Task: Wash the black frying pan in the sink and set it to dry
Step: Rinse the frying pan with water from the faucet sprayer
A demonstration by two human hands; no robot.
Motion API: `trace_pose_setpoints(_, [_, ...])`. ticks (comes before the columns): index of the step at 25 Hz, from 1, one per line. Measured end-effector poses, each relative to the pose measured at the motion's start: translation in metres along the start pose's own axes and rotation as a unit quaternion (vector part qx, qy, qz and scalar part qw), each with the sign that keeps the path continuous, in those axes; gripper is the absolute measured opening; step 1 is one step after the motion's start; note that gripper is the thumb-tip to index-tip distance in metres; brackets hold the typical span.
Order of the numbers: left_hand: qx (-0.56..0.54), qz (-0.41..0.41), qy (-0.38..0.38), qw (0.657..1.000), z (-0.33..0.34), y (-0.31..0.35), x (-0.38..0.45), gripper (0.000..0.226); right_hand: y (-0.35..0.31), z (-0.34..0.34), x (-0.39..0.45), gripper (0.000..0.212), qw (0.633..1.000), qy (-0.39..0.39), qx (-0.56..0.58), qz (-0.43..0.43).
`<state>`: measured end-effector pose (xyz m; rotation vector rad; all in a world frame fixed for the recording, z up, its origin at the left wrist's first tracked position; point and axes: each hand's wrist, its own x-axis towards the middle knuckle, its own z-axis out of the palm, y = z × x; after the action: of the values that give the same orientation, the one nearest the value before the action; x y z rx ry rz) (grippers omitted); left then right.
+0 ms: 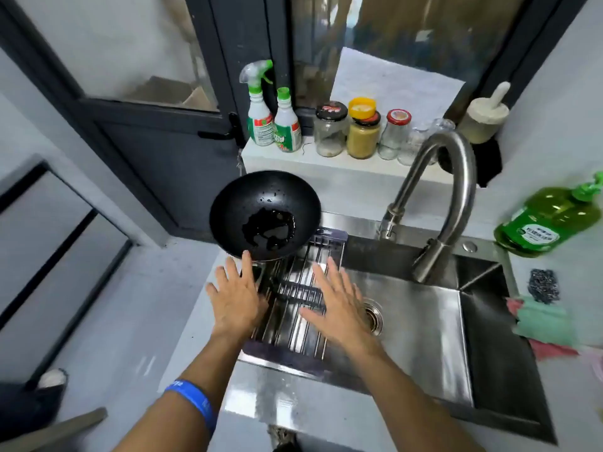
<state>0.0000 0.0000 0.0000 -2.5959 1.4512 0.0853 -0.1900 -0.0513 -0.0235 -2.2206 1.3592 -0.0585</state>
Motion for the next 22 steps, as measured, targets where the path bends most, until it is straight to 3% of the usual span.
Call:
trace_pose_setpoints(2, [-0.118,-0.066,-0.064,0.989,0.016,-0.021,0.024,0.066,-0.026,0.010,0.047,0.092,0.999,-0.009,-0.022,-0.026])
trace_pose_setpoints(4, [-0.237,-0.139,-0.162,0.948,0.038,-0.031,0.040,0.042,-0.043,0.017,0.089,0.087,0.998,-0.022,-0.052,-0.034])
trace_pose_setpoints(6, [-0.331,-0.165,-0.218,0.903,0.055,-0.033,0.048,0.030,-0.048,0.028,0.118,0.076,0.993,-0.055,-0.096,-0.030])
trace_pose_setpoints(7, [-0.339,-0.159,-0.217,0.901,0.059,-0.035,0.051,0.028,-0.047,0.033,0.126,0.069,0.990,-0.064,-0.121,-0.024])
trace_pose_setpoints(12, [-0.285,-0.090,-0.124,0.946,0.046,-0.056,0.036,0.036,-0.034,0.039,0.107,0.044,0.984,-0.008,-0.166,-0.070])
trace_pose_setpoints(15, [-0.266,-0.050,-0.135,0.953,0.024,-0.069,0.007,0.039,-0.014,0.038,0.073,0.024,0.980,0.062,-0.158,-0.102])
trace_pose_setpoints(22, [-0.185,0.038,-0.173,0.967,-0.014,-0.030,-0.083,0.034,0.059,0.020,-0.048,0.022,0.983,0.031,-0.056,-0.169])
